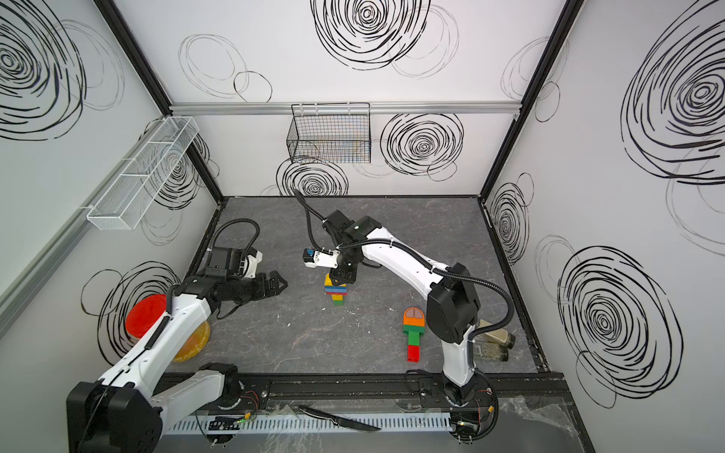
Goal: Assemble an ice cream with lego
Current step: Assemble the lego brick with the lego brick.
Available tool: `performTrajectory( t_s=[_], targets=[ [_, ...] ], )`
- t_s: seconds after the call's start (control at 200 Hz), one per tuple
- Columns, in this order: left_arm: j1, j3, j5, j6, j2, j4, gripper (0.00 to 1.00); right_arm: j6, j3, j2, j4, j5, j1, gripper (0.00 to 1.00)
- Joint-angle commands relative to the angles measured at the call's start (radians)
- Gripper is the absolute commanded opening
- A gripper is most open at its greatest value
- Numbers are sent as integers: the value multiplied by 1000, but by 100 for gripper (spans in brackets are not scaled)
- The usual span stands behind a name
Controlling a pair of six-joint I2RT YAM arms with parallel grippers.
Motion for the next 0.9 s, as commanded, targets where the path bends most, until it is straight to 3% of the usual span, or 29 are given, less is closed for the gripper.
performTrajectory(
  t_s=[0.0,0.205,0.28,0.67,0.896],
  targets=[
    [3,25,-12,20,-7,-10,99,21,-109,125,-150,20,26,0],
    [3,32,-13,11,-5,-3,99,27,-62,89,-127,20,24,0],
    [4,36,-14,7,-3,0,99,27,-42,73,-117,21,24,7],
    [3,46,-17,4,-10,-6,99,11,-23,40,-98,46,31,26],
    [3,50,-19,3,-9,-7,99,12,-15,27,-69,61,31,30]
  ],
)
